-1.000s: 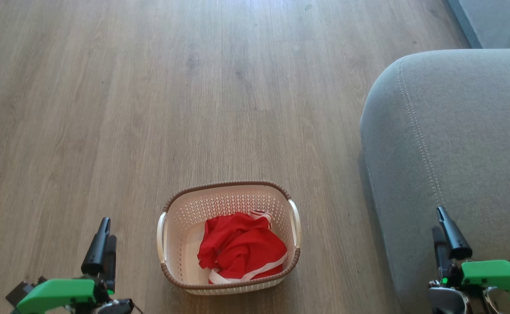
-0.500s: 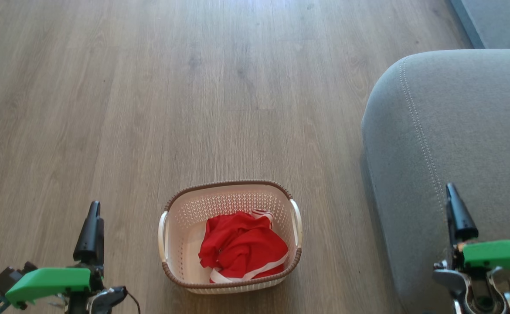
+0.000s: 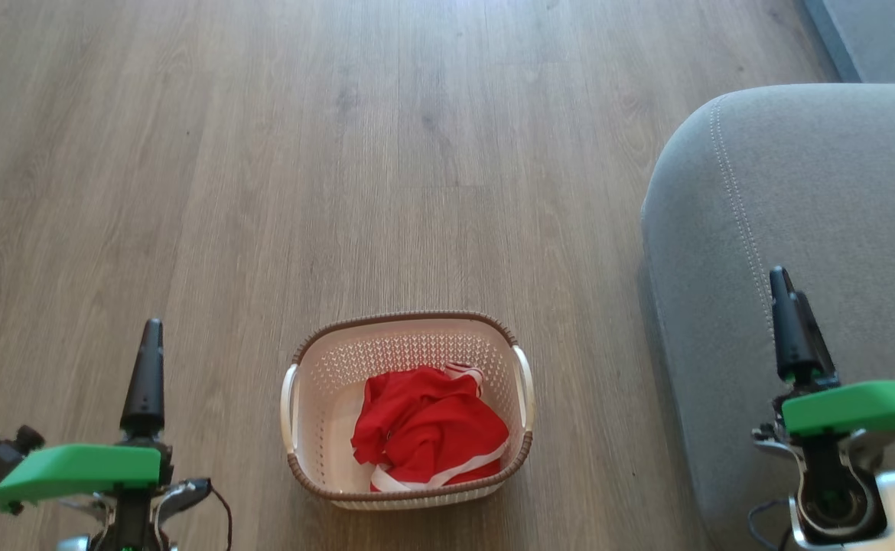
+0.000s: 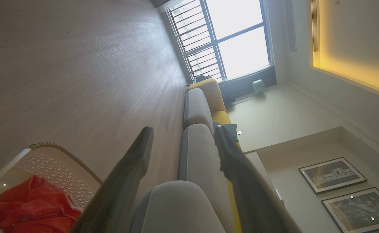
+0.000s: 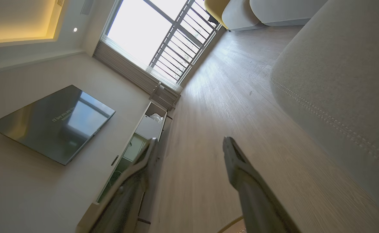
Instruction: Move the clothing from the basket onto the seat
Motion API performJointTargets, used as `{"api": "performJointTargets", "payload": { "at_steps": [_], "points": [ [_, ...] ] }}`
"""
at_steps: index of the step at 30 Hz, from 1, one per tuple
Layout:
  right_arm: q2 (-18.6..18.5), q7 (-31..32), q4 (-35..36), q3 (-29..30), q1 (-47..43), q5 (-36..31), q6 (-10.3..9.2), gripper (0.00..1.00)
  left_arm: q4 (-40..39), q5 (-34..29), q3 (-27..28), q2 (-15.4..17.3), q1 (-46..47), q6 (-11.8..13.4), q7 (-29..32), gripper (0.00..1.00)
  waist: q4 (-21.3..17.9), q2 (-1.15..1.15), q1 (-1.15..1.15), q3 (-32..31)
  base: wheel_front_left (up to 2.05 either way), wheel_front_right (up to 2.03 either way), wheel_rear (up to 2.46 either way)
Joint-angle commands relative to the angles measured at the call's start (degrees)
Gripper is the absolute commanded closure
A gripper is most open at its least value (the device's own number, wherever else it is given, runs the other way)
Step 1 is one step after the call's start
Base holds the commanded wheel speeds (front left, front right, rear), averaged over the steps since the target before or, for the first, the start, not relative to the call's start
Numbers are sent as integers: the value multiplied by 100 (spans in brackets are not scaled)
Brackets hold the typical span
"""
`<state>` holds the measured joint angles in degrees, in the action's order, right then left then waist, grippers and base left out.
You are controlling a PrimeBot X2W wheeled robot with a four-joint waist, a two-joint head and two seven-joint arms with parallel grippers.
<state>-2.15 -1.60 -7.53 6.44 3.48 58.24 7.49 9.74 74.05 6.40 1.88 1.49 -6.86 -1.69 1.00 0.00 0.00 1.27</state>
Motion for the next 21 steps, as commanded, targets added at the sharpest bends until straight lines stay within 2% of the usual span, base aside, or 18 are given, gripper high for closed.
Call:
{"api": "performJointTargets", "payload": {
  "at_steps": [1, 5, 17, 21],
  "points": [
    [-129, -83, 323, -100, 415, -265, 1, 0, -326, -208, 128, 49, 346, 14, -64, 0, 6, 0, 0, 12, 0, 0, 0],
    [-280, -151, 532, -229, 495, -867, 1, 0, -584, -549, 125, 52, 406, 195, -133, 0, 19, 0, 0, 44, 0, 0, 0],
    [-376, -353, 952, -505, 638, -2094, 1, 0, -1356, -1896, -357, 60, 447, 684, -337, 0, 38, 0, 0, 62, 0, 0, 0],
    [-409, -421, 1088, -578, 677, -2456, 1, 0, -1541, -2461, -594, 63, 459, 977, -405, 0, 43, 0, 0, 60, 0, 0, 0]
  ]
}}
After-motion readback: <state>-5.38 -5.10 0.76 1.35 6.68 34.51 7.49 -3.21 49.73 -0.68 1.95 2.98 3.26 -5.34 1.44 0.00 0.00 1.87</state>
